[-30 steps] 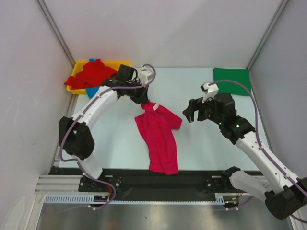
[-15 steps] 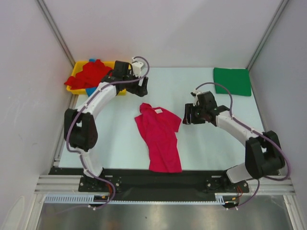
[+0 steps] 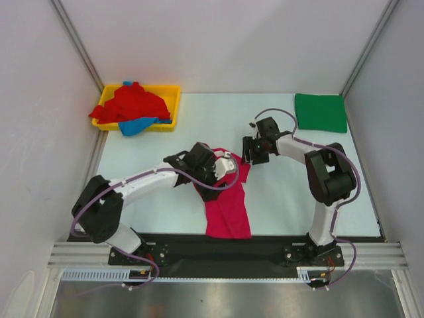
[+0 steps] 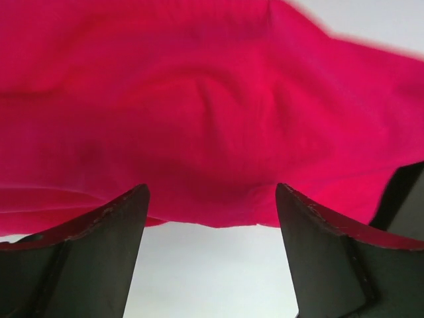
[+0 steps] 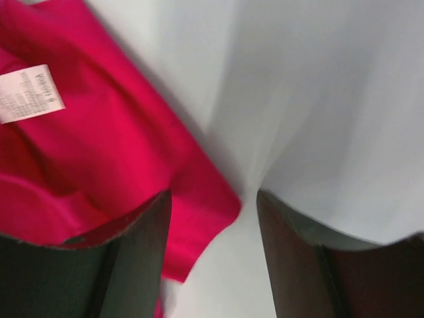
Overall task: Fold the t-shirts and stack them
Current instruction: Flatten the tshirt out
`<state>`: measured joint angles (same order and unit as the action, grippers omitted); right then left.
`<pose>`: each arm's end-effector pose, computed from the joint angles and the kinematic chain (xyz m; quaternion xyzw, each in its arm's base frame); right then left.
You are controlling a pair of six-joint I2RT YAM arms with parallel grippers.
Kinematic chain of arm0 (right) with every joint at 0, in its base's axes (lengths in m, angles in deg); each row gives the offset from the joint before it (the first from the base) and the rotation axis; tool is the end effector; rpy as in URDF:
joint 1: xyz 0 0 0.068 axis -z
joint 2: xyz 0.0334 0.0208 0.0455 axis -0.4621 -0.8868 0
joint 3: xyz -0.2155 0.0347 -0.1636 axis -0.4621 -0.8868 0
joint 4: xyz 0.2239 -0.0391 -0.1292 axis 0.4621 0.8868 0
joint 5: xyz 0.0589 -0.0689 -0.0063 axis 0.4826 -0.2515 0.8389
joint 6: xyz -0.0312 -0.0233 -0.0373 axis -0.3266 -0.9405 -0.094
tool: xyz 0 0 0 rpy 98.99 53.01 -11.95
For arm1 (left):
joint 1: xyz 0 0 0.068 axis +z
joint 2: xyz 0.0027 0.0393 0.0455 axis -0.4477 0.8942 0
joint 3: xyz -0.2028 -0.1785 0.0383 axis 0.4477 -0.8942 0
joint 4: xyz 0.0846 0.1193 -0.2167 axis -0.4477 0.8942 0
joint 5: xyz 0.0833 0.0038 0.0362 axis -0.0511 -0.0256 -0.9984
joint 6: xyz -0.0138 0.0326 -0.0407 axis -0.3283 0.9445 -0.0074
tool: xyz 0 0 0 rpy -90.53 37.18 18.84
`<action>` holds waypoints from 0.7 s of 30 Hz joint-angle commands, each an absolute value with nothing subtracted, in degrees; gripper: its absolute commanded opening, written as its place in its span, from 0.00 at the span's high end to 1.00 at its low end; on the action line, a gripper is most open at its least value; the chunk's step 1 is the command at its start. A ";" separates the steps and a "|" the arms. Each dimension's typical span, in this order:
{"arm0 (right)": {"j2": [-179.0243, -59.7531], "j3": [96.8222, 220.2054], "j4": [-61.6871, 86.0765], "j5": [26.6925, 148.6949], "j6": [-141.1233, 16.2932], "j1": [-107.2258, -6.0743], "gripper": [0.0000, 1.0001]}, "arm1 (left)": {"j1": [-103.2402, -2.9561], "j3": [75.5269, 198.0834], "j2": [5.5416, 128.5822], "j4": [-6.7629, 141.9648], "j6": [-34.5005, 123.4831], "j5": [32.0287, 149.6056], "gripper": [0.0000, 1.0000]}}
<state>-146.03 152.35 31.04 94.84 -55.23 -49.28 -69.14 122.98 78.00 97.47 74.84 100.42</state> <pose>0.3569 0.1522 0.1687 -0.1002 0.9479 0.2023 0.2247 0.2198 -0.2165 0.2257 0.5207 0.7889 -0.2051 0.2539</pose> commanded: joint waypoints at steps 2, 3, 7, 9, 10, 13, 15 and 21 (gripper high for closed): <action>-149.31 157.06 31.55 97.54 -54.46 -51.42 0.43 | -71.33 118.69 79.54 90.98 80.33 94.16 0.21; -149.57 157.32 31.72 97.54 -54.64 -52.13 0.47 | -71.60 118.08 80.07 89.58 80.59 93.72 0.27; -150.19 156.45 30.85 98.59 -52.28 -52.92 0.87 | -72.13 116.40 80.95 86.93 79.54 93.10 0.52; -149.84 155.13 30.15 100.79 -51.22 -51.79 1.00 | -72.13 116.75 80.78 87.80 79.10 95.64 0.72; -149.41 154.60 29.54 101.32 -50.43 -51.35 1.00 | -72.13 117.54 80.52 88.16 78.49 96.17 0.80; -145.20 153.11 29.44 103.25 -49.37 -49.15 1.00 | -69.77 121.66 78.77 91.23 76.30 96.09 0.93; -139.31 152.40 31.88 102.73 -49.45 -47.22 1.00 | -63.54 127.87 77.27 95.35 73.93 100.91 0.94; -118.08 153.18 41.72 102.90 -54.70 -40.71 1.00 | -45.07 147.91 72.78 108.17 68.55 116.80 0.94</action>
<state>-131.45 150.52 36.40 101.70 -51.21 -42.86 -52.14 136.95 78.83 101.60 71.99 105.93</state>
